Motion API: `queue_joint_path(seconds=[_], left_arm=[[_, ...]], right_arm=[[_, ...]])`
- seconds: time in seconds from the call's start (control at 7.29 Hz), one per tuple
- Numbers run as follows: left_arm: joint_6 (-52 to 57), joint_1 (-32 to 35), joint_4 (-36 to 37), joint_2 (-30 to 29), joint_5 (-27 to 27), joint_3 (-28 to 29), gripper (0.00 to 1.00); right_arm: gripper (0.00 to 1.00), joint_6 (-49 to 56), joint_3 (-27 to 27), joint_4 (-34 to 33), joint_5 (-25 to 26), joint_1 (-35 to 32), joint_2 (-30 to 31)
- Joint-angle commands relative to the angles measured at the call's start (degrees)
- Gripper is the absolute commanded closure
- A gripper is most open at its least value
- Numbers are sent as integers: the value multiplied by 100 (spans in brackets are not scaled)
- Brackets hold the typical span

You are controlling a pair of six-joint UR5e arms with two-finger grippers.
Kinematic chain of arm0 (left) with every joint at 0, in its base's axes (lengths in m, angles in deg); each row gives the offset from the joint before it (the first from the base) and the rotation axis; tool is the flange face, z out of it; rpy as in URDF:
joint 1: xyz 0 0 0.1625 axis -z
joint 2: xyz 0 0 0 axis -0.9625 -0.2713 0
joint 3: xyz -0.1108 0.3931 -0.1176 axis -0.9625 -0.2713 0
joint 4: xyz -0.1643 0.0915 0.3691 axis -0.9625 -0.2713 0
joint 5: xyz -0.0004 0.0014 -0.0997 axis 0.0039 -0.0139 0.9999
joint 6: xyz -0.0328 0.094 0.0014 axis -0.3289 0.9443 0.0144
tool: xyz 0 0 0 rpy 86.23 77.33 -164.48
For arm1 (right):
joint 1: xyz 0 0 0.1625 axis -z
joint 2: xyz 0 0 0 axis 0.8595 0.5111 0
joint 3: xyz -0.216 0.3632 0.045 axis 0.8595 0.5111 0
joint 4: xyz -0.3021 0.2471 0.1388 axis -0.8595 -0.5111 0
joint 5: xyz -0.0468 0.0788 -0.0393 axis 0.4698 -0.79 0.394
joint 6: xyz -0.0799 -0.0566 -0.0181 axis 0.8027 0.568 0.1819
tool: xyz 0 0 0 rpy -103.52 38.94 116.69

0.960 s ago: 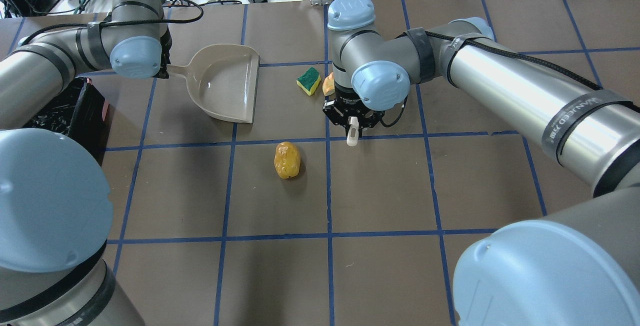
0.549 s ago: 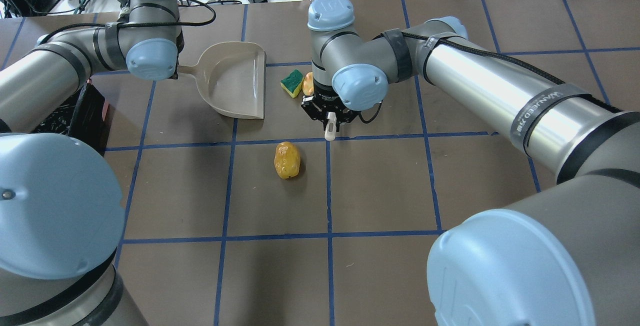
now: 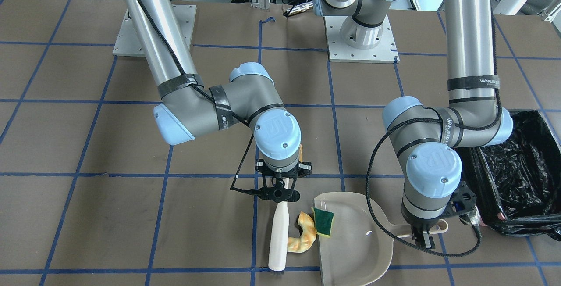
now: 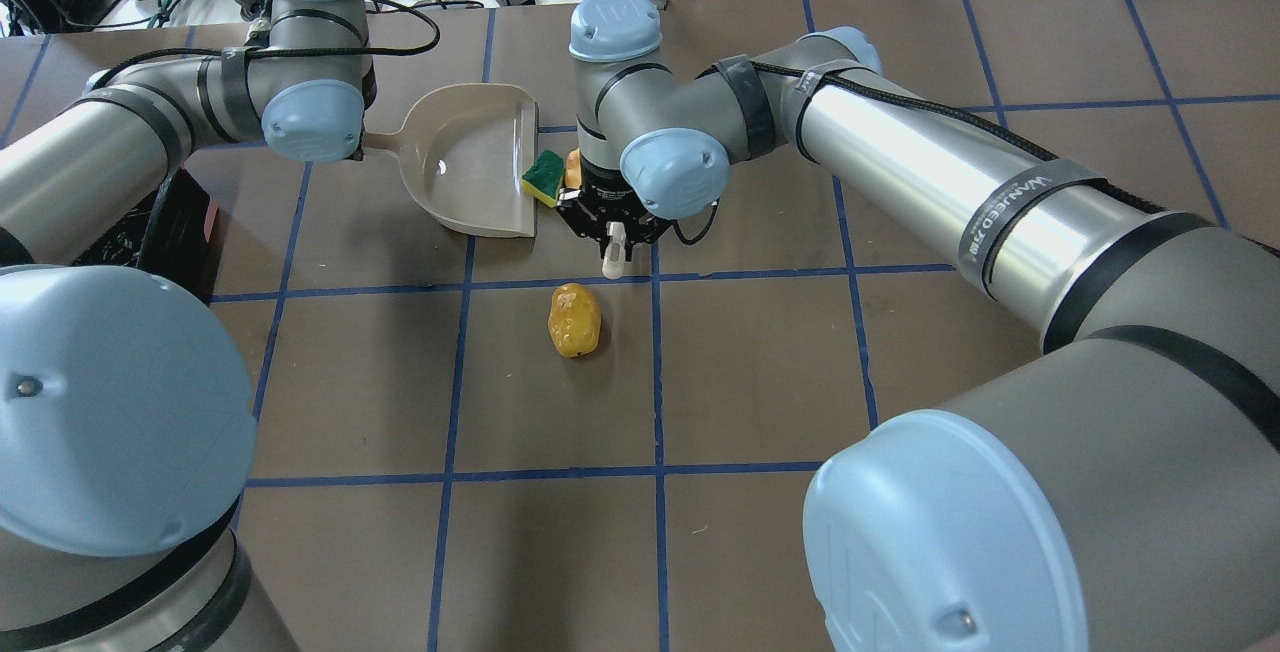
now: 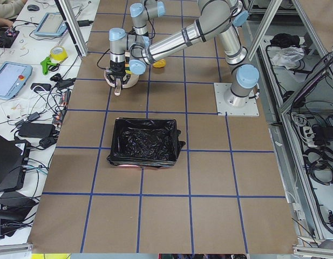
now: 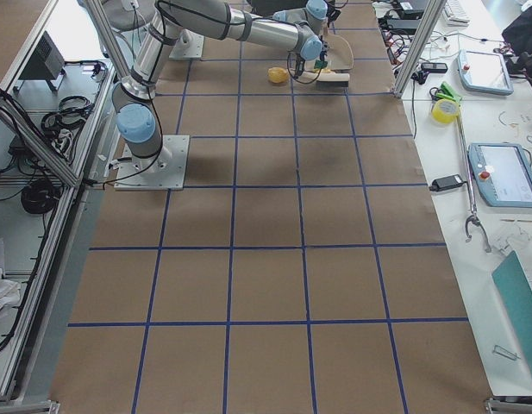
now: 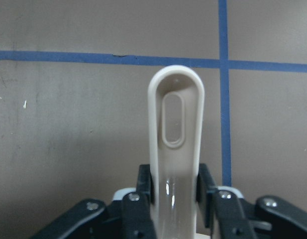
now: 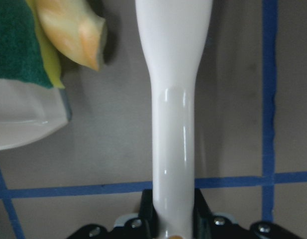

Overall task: Sweep and dump trash into bin
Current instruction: 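Sweep the sponge and croissant into the dustpan with the right gripper's brush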

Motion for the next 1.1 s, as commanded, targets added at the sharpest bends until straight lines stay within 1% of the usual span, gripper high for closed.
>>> queue_joint_path(seconds=[0.0,0.27,0.41,0.82,0.96], left_arm=[[-1,0,-3,-10,9,0,100],[-1,0,-3,-11,27,0,100],[-1,0,-3,-11,36,0,100],[25,0,-3,-11,53,0,100],[43,0,-3,-11,53,0,100]], right_arm=[[96,-98,527,-4,-220,-202,-343],[96,-89,695,-12,-650,-246,-414],[96,-46,739,-4,-739,-255,-414],[96,-107,845,-21,-1791,-264,-414],[96,-20,845,-13,-1743,-255,-397]])
